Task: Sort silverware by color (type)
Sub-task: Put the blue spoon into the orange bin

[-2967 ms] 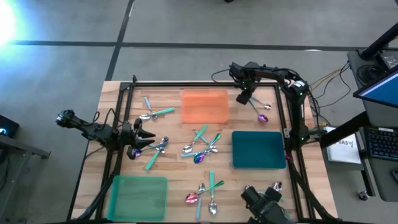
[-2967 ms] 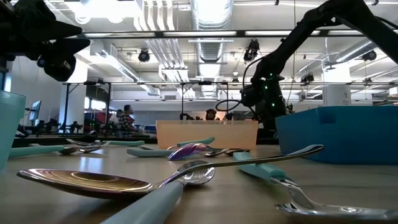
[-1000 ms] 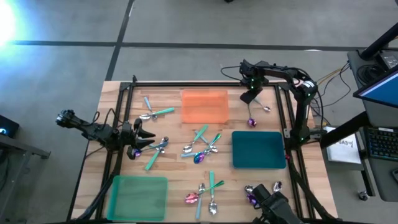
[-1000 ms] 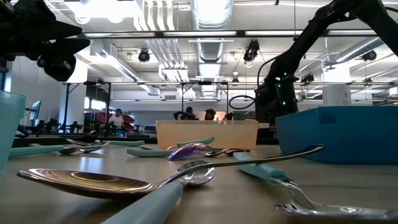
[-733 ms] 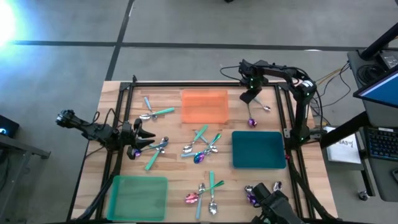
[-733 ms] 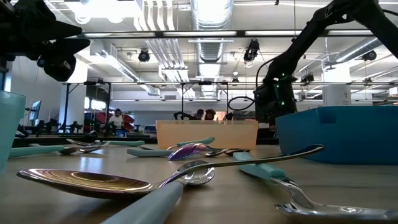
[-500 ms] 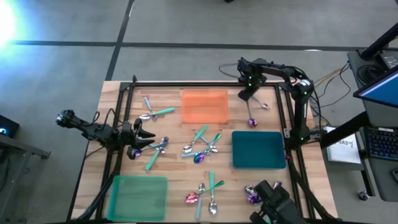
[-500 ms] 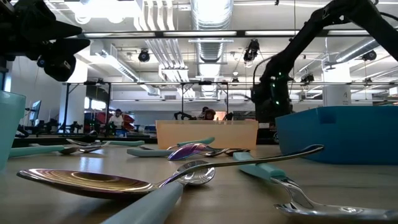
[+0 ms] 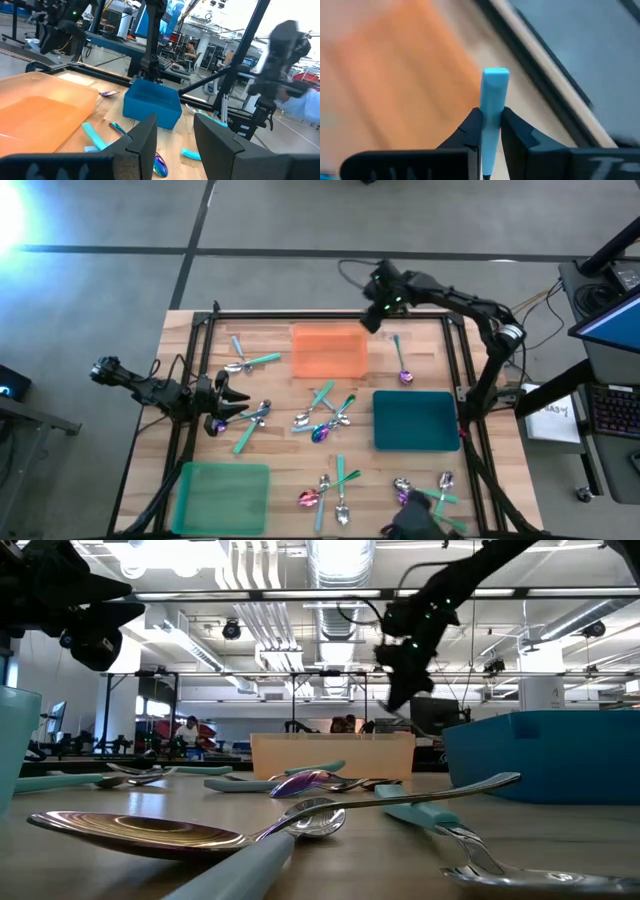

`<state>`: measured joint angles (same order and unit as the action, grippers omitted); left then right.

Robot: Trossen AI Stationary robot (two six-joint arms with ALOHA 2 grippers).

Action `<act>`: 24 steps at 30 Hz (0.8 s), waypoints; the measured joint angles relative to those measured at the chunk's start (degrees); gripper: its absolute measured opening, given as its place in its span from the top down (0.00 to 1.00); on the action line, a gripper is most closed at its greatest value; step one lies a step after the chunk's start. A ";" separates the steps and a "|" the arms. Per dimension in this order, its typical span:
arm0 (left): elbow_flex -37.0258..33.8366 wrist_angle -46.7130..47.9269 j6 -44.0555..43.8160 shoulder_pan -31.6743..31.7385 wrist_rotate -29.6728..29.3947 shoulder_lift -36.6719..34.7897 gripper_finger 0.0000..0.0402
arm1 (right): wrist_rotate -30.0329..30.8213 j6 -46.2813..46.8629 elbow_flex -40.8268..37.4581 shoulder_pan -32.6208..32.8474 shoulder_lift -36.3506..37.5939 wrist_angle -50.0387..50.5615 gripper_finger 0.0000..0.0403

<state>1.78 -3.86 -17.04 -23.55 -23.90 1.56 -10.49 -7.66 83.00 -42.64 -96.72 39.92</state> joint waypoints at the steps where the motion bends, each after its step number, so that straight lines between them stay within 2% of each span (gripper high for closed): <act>1: 0.01 0.02 0.01 0.01 -0.01 0.00 0.72 | -0.47 -0.54 0.00 1.62 0.09 -1.45 0.91; 8: 0.00 0.09 0.00 0.00 -0.02 0.00 0.72 | -0.37 -5.30 0.09 10.49 -1.18 -8.36 0.91; 16: 0.01 0.10 0.00 0.00 0.00 0.00 0.72 | 0.22 -4.11 0.09 13.46 -2.57 -10.23 0.91; 20: 0.02 0.11 0.02 0.00 -0.02 0.00 0.72 | 0.46 -3.45 0.09 13.67 -2.44 -10.20 0.76; 24: 0.02 0.09 0.02 0.00 0.00 0.00 0.72 | 6.22 -2.12 0.09 13.62 -2.40 -9.48 0.60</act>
<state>1.80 -3.77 -17.02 -23.55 -23.90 1.56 -4.27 -9.78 83.09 -29.02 -99.11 30.44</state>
